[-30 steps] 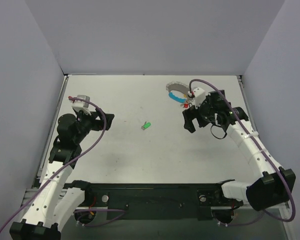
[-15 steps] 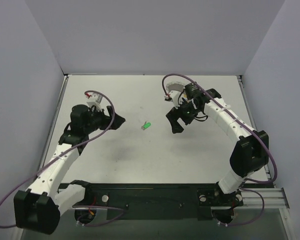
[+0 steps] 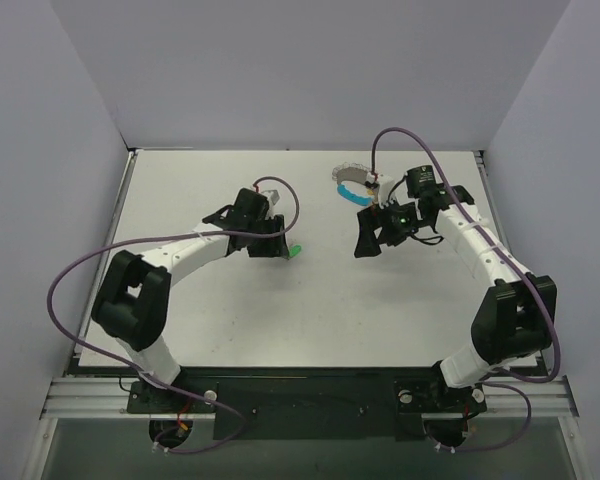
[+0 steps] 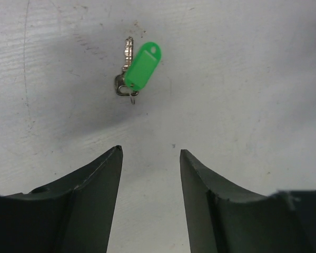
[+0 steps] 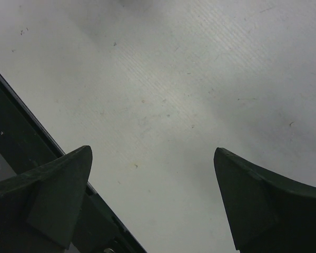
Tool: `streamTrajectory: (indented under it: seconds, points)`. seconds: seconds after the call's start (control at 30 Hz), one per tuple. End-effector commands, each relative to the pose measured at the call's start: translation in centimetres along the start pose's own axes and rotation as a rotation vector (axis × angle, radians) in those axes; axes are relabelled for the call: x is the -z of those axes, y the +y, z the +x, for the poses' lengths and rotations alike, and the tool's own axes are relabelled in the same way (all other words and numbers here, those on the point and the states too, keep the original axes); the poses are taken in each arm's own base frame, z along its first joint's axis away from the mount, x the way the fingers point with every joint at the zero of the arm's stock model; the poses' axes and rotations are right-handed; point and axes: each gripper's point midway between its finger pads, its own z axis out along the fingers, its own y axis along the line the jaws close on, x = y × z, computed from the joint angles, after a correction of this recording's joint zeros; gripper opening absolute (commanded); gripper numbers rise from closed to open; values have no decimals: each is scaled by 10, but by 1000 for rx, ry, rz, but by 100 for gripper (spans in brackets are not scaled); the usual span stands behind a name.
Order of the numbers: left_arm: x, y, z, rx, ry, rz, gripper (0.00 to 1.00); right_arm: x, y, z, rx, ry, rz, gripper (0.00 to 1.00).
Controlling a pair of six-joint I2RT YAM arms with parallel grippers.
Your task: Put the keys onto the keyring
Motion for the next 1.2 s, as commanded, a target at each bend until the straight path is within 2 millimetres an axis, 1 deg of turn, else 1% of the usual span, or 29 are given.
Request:
streamTrajectory:
  seconds: [0.0, 0.1, 0.23, 0.27, 0.3, 0.33, 0.37, 0.4, 0.43, 0.63, 0.77, 0.9, 1.17]
  points:
    - [-16, 7, -7, 4, 18, -78, 54, 13, 22, -14, 25, -80, -64, 94]
    - [-27, 6, -8, -2, 40, -89, 46, 12, 24, -13, 22, -78, -75, 93]
    - [-39, 5, -12, -15, 60, -101, 42, 14, 26, -14, 27, -85, -81, 93]
    - [-40, 4, -15, -21, 57, -103, 42, 14, 26, -14, 25, -84, -83, 93]
    - [-45, 7, -14, -19, 67, -117, 42, 14, 26, -14, 25, -84, -85, 93]
    - [-44, 6, -18, -30, 66, -121, 40, 14, 26, -15, 27, -88, -84, 93]
    - [-48, 10, -14, -32, 85, -140, 40, 14, 26, -15, 26, -86, -84, 93]
    - [-49, 10, -18, -37, 81, -142, 39, 14, 27, -14, 25, -85, -86, 93]
    - [-52, 14, -15, -39, 96, -157, 38, 14, 26, -14, 25, -85, -84, 93]
    - [-58, 20, -12, -60, 122, -192, 37, 13, 25, -14, 25, -85, -86, 93]
    - [-62, 19, -10, -74, 139, -194, 35, 13, 26, -14, 23, -84, -93, 93]
    - [-66, 17, -8, -77, 153, -187, 31, 13, 25, -13, 21, -83, -89, 93]
    - [-69, 14, -6, -80, 169, -180, 28, 13, 25, -13, 23, -84, -90, 93]
